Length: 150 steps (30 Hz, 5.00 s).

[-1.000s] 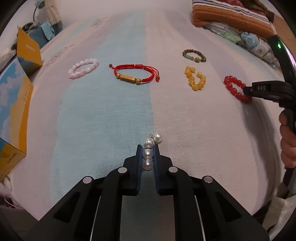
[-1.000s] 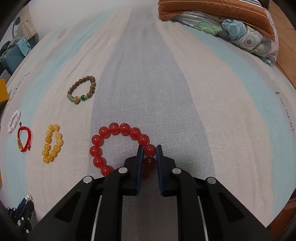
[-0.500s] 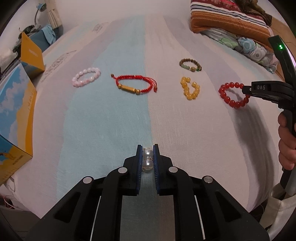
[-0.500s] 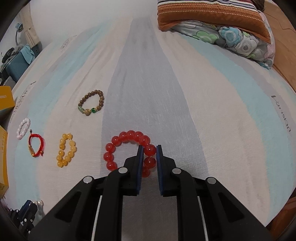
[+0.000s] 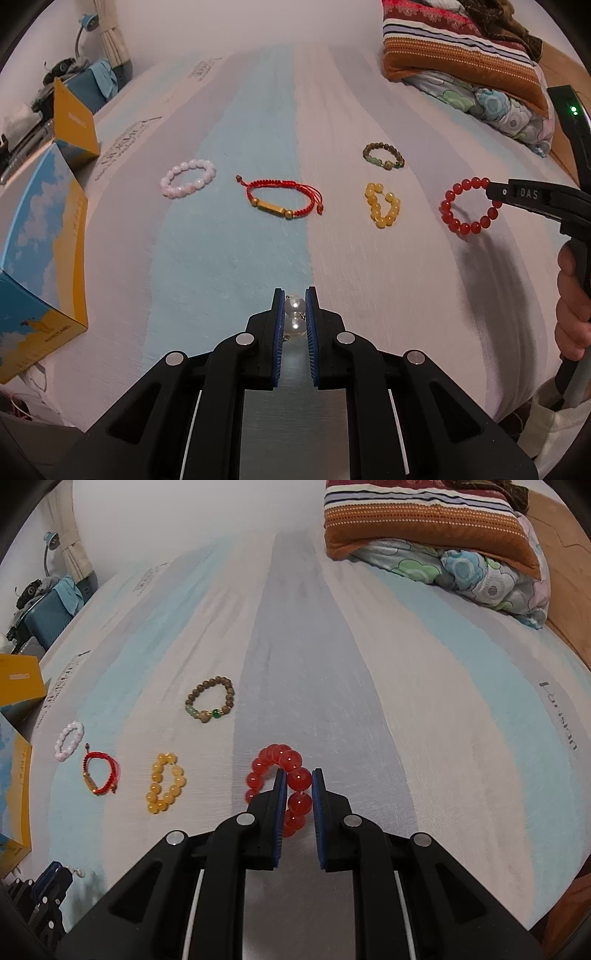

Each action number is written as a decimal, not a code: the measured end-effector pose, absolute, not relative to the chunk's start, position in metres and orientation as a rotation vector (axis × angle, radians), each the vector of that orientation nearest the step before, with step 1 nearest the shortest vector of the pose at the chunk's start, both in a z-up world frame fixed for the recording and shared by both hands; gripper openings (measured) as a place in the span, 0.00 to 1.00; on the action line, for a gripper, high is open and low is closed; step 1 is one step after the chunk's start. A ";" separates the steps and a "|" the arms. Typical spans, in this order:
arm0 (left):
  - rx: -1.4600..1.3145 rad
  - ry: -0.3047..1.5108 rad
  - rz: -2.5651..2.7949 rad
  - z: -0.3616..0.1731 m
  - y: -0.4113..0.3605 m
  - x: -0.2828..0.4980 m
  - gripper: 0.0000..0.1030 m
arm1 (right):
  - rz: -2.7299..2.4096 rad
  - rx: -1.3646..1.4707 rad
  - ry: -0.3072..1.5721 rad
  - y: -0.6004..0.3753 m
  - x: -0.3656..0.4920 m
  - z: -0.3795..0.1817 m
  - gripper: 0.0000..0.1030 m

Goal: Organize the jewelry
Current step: 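Lift both held bracelets and carry them toward the white box, then open the right tool over the box while the left tool drops the pearl strand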

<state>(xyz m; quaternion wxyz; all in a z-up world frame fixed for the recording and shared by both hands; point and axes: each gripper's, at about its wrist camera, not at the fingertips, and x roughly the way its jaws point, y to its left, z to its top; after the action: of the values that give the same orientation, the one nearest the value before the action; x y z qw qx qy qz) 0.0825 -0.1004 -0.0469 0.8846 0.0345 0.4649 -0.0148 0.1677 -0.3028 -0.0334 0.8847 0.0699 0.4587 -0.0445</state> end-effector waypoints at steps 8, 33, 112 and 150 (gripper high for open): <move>0.058 0.980 -0.027 -0.037 -0.089 0.086 0.10 | -0.096 0.126 0.938 -0.293 0.158 -0.020 0.12; 0.071 0.960 0.061 0.024 -0.015 0.104 0.10 | -0.074 0.117 0.933 -0.236 0.157 0.026 0.12; -0.198 1.014 0.444 0.054 0.323 0.018 0.11 | 0.465 -0.173 0.942 0.213 0.129 0.065 0.12; -0.182 0.972 0.508 0.058 0.324 0.005 0.74 | 0.451 -0.181 0.883 0.209 0.110 0.072 0.74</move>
<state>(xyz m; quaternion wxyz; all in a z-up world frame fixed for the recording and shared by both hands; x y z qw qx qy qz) 0.0049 0.3238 0.0576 0.8493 -0.0863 0.4615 0.2413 0.1097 0.2092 0.0720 0.8756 -0.0867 0.4232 0.2162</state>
